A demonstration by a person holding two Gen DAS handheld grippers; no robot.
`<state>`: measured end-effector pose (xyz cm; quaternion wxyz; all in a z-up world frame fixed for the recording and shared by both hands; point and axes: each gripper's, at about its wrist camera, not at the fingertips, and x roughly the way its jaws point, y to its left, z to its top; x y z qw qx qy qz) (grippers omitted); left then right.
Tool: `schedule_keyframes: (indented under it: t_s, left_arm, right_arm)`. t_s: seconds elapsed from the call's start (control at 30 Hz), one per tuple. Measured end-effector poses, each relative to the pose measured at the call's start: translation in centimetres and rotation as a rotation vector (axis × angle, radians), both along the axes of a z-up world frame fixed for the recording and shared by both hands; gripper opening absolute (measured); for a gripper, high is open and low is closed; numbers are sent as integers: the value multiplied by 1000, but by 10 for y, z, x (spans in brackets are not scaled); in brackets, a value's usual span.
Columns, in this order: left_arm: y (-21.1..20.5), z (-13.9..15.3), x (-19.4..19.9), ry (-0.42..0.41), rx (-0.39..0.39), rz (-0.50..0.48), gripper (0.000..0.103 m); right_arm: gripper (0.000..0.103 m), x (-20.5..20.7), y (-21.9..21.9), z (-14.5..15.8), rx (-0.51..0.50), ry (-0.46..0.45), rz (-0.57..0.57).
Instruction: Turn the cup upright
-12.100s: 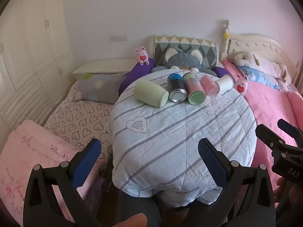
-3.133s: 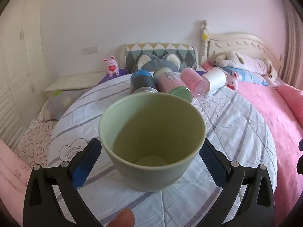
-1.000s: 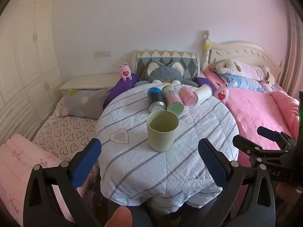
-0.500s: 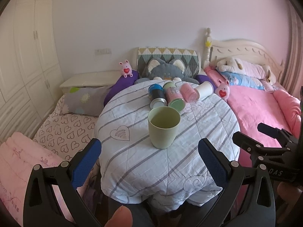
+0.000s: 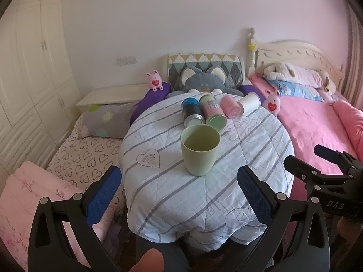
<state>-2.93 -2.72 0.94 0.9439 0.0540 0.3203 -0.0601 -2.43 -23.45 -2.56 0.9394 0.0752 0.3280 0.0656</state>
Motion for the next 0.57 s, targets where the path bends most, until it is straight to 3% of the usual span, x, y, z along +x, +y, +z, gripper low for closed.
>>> schedule_keyframes:
  t_s: [0.57]
  left_arm:
    - [-3,-4,3,34,-17,-26,103]
  right_arm:
    - [103,-2,-8,-5,11,4,-10]
